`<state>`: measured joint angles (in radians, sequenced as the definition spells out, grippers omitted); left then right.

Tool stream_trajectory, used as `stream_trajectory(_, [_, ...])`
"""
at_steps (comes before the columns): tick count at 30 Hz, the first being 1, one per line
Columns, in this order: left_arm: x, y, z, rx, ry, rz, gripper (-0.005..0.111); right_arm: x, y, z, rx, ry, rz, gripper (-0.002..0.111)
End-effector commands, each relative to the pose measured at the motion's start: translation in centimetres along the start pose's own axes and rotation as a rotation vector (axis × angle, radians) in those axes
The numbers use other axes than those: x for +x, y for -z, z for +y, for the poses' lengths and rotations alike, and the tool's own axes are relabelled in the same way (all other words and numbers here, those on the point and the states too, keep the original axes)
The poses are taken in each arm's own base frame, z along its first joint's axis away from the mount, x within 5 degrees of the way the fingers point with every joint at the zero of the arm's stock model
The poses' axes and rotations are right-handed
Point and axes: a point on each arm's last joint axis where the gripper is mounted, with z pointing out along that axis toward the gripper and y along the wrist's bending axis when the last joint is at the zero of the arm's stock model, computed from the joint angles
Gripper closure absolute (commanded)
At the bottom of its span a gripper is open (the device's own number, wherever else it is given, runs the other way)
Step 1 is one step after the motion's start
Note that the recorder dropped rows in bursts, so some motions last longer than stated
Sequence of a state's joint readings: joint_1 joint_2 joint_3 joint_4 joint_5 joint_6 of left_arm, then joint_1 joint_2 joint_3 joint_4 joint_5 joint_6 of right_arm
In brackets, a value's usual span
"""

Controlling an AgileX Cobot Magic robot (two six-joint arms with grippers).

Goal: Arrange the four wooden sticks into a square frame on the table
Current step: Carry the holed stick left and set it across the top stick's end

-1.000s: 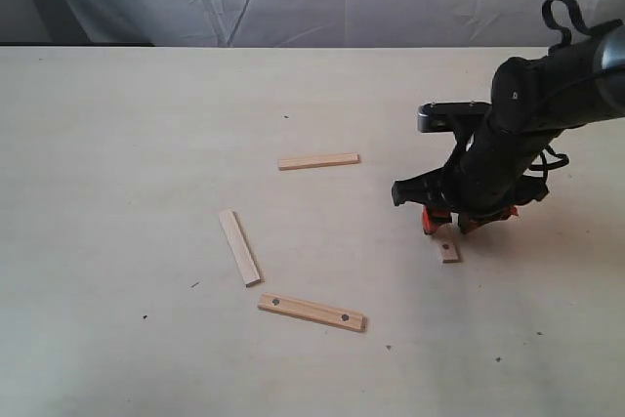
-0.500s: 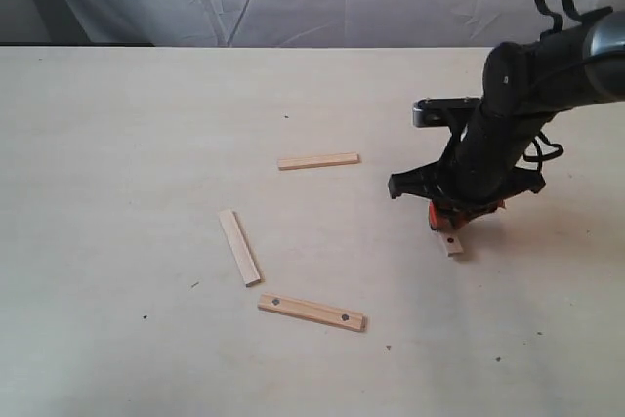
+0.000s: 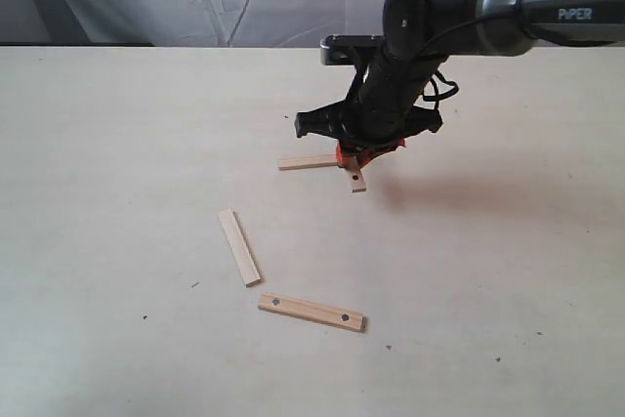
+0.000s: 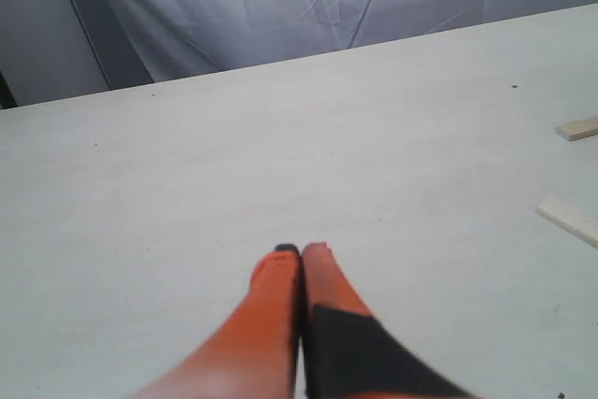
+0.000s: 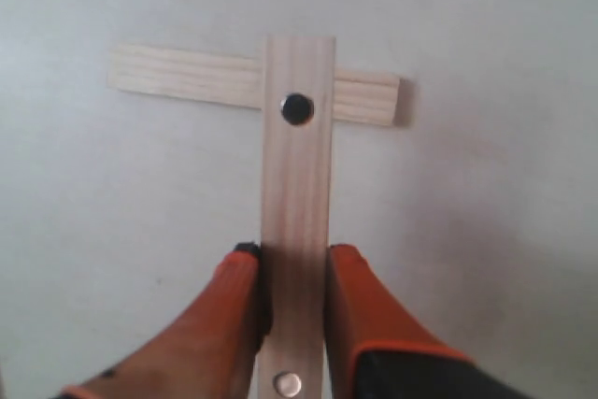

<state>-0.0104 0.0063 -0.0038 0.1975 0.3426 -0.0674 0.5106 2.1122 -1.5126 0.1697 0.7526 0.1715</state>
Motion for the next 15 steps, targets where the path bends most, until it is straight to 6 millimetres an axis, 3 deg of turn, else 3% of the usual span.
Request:
stream_trajectory(1, [0.1, 0.0, 0.0, -0.002, 0.000, -0.006, 0.106, -0.8, -1.3, 0.1, 0.011, -0.007, 0.030, 0.108])
stream_trajectory(15, [0.1, 0.0, 0.0, -0.002, 0.000, -0.006, 0.106, -0.6, -3.0, -0.6, 0.074, -0.058, 0.068, 0.108])
